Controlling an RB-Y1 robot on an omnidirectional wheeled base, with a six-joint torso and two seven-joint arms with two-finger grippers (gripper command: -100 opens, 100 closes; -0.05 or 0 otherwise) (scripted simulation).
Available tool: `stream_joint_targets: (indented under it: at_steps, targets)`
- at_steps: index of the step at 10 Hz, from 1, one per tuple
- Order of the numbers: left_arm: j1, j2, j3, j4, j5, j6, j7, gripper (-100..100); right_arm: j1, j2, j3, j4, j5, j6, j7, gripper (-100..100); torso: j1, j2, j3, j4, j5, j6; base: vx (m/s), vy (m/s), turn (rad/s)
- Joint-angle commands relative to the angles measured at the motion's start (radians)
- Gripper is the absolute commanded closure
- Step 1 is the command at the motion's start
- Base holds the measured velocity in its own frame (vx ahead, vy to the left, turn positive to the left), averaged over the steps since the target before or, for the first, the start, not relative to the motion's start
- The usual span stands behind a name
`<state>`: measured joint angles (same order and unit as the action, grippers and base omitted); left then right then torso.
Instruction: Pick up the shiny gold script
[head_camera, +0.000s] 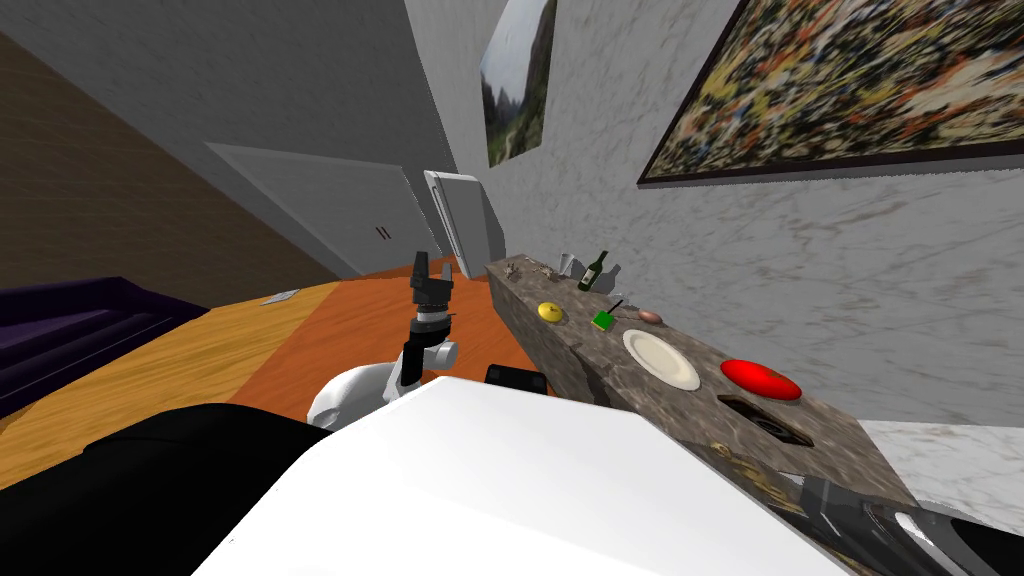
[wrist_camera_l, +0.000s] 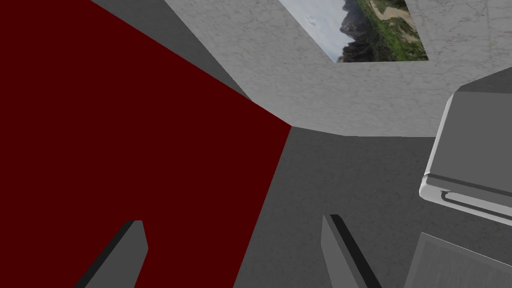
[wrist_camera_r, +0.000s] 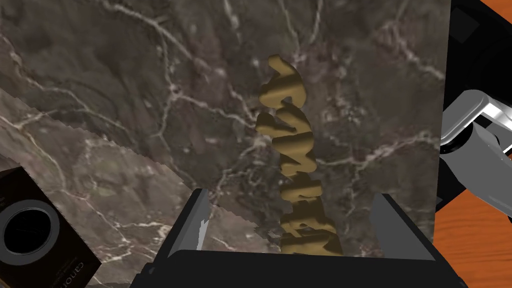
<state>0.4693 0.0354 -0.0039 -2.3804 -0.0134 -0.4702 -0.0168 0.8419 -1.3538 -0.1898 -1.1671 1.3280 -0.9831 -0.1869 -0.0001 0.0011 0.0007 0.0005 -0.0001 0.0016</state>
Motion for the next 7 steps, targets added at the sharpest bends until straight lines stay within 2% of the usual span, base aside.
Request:
stream_joint_targets:
  at_steps: [1,5,6,7]
  targets:
    - [0.000,0.000,0.000,0.000,0.000,0.000,0.000,0,0.000,0.000,0.000,0.000,0.000,0.000,0.000,100,0.000,0.000,0.000,0.000,0.000,0.000,0.000,0.000,0.000]
    - [0.000,0.000,0.000,0.000,0.000,0.000,0.000,0,0.001,0.000,0.000,0.003,0.000,0.001,-0.003,100,-0.001,0.002,0.001,0.001,-0.002,-0.002,0.000,0.000,0.000]
    - [0.000,0.000,0.000,0.000,0.000,0.000,0.000,0,0.001,-0.001,0.000,0.002,0.001,0.001,-0.003,0,-0.001,0.002,0.002,0.001,-0.002,-0.001,0.000,0.000,0.000]
    - [0.000,0.000,0.000,0.000,0.000,0.000,0.000,0,-0.004,-0.031,-0.023,-0.003,-0.006,-0.032,-0.009,100,-0.001,0.002,0.002,0.001,-0.002,-0.001,-0.021,0.010,-0.111]
